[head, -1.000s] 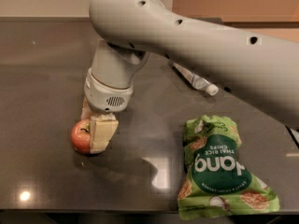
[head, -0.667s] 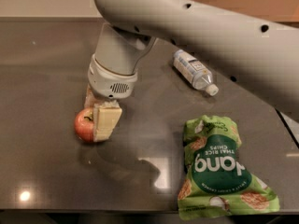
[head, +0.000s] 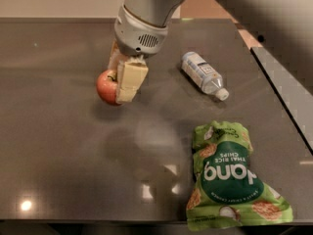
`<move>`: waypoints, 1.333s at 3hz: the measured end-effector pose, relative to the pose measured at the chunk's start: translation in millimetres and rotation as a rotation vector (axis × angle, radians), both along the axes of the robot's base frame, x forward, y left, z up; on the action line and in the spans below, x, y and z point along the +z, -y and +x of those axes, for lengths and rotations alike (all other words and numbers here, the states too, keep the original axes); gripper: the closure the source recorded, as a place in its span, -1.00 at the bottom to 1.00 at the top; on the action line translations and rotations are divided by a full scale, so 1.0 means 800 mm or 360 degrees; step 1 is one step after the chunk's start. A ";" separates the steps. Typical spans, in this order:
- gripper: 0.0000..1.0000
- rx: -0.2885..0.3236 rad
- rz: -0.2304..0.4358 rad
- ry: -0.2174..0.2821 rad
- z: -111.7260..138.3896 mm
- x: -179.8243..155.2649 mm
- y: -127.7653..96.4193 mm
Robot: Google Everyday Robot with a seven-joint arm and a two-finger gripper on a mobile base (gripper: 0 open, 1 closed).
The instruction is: Move apple near blue plastic bottle
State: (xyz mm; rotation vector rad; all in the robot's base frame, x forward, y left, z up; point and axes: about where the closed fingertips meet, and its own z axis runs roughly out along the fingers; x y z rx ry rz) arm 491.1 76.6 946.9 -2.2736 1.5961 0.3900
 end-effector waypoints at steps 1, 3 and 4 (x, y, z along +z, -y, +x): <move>1.00 -0.0080 0.0010 0.0046 0.043 0.026 0.030; 1.00 -0.0279 -0.0021 0.0134 0.119 0.027 0.103; 1.00 -0.0361 -0.0041 0.0153 0.145 0.011 0.135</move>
Offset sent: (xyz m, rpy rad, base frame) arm 0.1033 -0.0978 0.0329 -0.0326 -0.0573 -0.1702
